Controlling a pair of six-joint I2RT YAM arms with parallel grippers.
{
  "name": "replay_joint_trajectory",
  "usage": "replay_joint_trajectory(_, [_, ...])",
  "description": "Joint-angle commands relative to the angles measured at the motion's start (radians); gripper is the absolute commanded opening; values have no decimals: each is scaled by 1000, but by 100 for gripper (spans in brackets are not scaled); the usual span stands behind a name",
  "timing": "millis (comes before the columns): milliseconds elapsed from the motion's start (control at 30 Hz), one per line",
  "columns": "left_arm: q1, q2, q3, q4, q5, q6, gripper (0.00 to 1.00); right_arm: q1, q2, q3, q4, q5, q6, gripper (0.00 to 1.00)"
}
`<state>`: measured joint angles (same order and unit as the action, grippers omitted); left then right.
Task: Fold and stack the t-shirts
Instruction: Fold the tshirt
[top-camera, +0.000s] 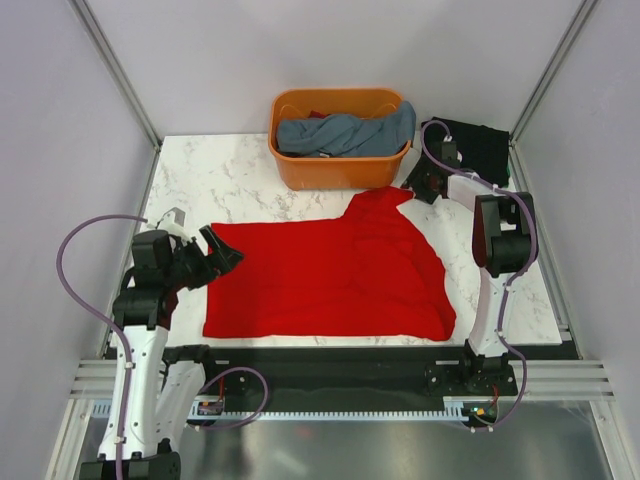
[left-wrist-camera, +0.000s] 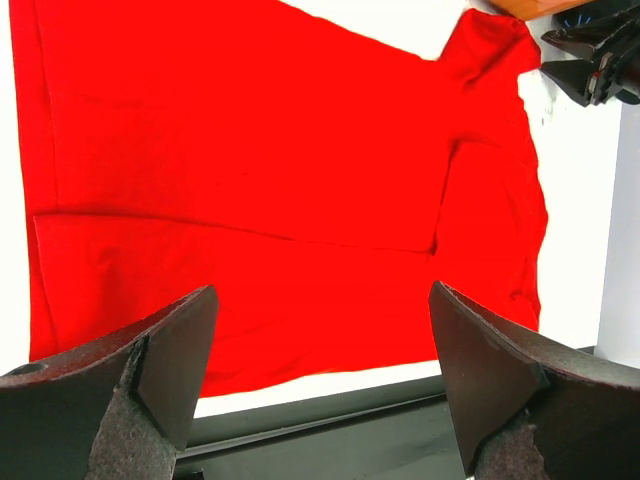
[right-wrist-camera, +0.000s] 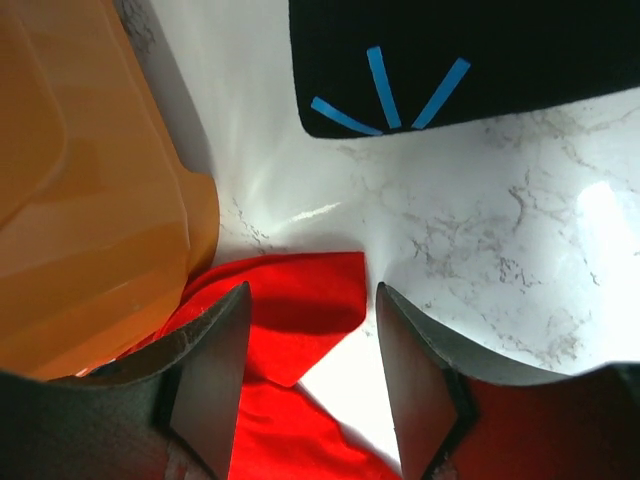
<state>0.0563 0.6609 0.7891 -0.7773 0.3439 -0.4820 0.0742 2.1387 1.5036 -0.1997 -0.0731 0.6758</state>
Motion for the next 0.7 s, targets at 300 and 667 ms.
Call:
replay_joint_trajectory(300, [-3,26,-4,41,-8,28,93,-2,56,-46,121,-71,4,6])
replay_joint_trajectory(667, [19,417,108,139,-382,-24,82,82,-210,-154,100,-102,-45,0])
